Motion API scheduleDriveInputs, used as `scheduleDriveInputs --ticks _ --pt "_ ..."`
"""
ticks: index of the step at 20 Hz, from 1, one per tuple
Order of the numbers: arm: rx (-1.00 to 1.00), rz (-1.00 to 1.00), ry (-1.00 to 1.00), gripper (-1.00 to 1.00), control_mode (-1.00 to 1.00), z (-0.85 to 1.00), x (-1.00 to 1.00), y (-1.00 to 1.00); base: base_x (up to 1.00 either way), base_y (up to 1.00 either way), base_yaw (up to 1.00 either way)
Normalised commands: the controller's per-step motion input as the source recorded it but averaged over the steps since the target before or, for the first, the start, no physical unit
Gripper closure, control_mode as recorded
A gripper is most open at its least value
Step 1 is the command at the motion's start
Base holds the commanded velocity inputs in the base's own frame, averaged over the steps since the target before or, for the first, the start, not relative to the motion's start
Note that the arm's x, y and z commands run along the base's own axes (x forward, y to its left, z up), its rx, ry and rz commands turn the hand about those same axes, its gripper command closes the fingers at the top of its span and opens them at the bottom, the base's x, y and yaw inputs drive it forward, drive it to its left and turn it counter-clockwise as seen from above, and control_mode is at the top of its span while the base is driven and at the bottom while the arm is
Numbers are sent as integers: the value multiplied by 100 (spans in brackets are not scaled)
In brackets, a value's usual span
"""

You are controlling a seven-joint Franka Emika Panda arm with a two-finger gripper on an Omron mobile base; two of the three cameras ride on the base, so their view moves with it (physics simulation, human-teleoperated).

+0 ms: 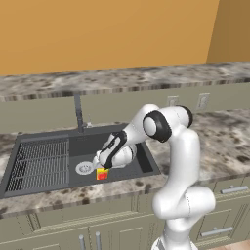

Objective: Remove the lime and peach from the sink. Then move the bowl and cup from the counter to the sink for washing.

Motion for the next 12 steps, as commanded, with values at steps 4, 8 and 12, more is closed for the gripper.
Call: scheduleDriveInputs --ticks 4,8,12 --pt "0 3 0 100 -100 -11 -5 14 0 0 0" --pt "0 3 0 100 -100 -9 -12 12 0 0 0" --pt "0 2 1 100 -100 -10 -7 3 0 0 0"
